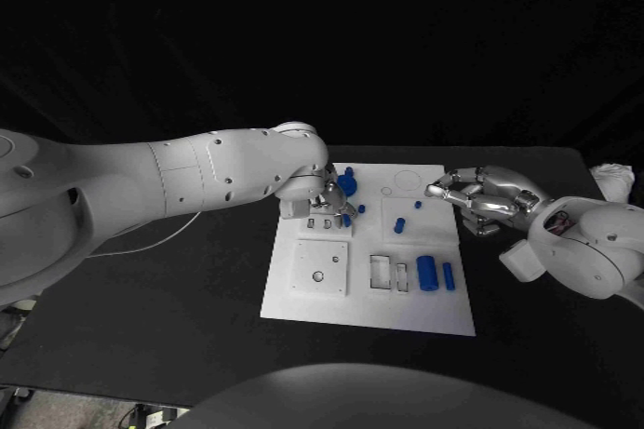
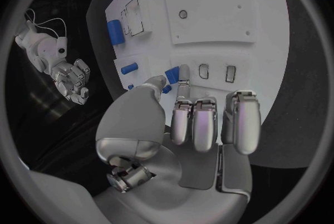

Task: Assemble the parts on the task board

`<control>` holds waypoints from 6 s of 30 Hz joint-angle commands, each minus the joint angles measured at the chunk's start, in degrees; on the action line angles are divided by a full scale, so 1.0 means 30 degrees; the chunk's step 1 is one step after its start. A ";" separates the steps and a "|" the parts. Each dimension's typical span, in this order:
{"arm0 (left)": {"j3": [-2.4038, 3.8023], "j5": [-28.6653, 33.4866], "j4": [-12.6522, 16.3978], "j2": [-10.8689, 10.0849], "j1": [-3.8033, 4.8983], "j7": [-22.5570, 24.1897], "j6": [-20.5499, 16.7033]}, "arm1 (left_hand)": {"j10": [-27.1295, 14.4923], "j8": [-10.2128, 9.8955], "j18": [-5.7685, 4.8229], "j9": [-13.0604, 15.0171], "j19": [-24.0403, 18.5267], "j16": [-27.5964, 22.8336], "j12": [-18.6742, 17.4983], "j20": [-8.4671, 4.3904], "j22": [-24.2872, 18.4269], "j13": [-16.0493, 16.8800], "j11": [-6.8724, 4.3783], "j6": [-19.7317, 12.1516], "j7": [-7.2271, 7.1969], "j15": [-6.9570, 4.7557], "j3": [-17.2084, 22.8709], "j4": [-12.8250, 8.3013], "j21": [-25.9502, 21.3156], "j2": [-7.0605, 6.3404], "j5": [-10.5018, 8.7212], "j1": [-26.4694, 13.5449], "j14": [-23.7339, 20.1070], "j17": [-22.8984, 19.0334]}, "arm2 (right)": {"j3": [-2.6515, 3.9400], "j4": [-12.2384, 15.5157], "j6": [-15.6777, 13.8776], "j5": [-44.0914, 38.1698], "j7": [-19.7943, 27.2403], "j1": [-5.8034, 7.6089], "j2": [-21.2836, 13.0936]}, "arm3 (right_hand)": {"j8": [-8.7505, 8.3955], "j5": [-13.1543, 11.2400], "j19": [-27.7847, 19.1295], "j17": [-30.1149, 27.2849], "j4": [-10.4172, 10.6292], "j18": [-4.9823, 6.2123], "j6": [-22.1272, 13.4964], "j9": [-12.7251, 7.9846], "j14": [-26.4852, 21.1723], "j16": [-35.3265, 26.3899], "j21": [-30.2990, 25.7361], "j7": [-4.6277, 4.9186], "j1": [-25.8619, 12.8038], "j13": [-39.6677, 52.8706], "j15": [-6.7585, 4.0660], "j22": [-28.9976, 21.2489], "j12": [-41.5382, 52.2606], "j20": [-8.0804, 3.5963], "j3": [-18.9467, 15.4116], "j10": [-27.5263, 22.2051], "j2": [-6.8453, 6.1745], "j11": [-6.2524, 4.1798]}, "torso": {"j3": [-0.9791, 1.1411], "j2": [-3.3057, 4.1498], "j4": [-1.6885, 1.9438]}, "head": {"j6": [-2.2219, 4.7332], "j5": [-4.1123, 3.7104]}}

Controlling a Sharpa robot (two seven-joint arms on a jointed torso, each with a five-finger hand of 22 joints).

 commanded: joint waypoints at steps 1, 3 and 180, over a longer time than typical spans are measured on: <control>0.0009 0.0219 -0.0026 0.0076 -0.0008 -0.3115 0.0139 | 0.1985 -0.0073 0.0154 0.0035 0.0778 0.0047 0.0045 0.0081 0.3931 0.5032 -0.0001 -0.0006 -0.0064 0.0060 0.0138 -0.0021 -0.0087 0.0130 0.0090 0.0079 0.1976 0.5030 | -0.0001 0.0008 0.0356 -0.0048 0.0010 -0.0005 0.0019 | 0.0116 0.0130 -0.0196 0.4964 0.0017 -0.0146 0.0061 0.0031 0.1817 0.0083 -0.0121 0.0022 0.0229 0.1275 -0.0025 0.3888 -0.0100 -0.0003 0.0055 0.2785 0.0086 -0.0653 | 0.0006 0.0007 0.0007 | 0.0001 0.0033; 0.0009 0.0242 -0.0035 0.0083 -0.0009 -0.3111 0.0121 | 0.1985 -0.0055 0.0155 0.0075 0.0775 0.0047 0.0045 0.0079 0.3929 0.5032 -0.0012 0.0023 -0.0081 0.0054 0.0182 -0.0043 -0.0095 0.0148 0.0158 0.0120 0.1976 0.5030 | -0.0001 0.0018 0.0365 -0.0048 0.0005 -0.0005 0.0026 | 0.0116 0.0130 -0.0196 0.4964 0.0017 -0.0146 0.0061 0.0031 0.1817 0.0083 -0.0121 0.0022 0.0229 0.1275 -0.0025 0.3888 -0.0100 -0.0003 0.0055 0.2785 0.0086 -0.0653 | 0.0009 0.0008 0.0006 | 0.0001 0.0037; -0.0015 -0.5624 0.3488 -0.2366 -0.0645 -0.3029 -0.2363 | 0.1985 0.2364 0.0196 0.5657 0.0817 0.0047 0.0045 -0.0593 0.3928 0.5032 -0.0742 -0.0586 -0.0817 -0.0642 0.3794 -0.2164 -0.0437 -0.0894 0.1048 0.2269 0.1976 0.5030 | -0.0016 -0.0954 0.0578 -0.0057 -0.0389 -0.0641 0.0444 | 0.0136 0.0189 -0.0476 0.4748 -0.0033 -0.0059 0.0057 0.0029 0.1688 0.0007 -0.0419 0.0053 0.0469 0.1275 0.0023 0.3767 -0.0100 0.0035 0.0177 0.2785 0.0050 -0.0605 | 0.0038 -0.0350 0.0112 | 0.0001 0.0612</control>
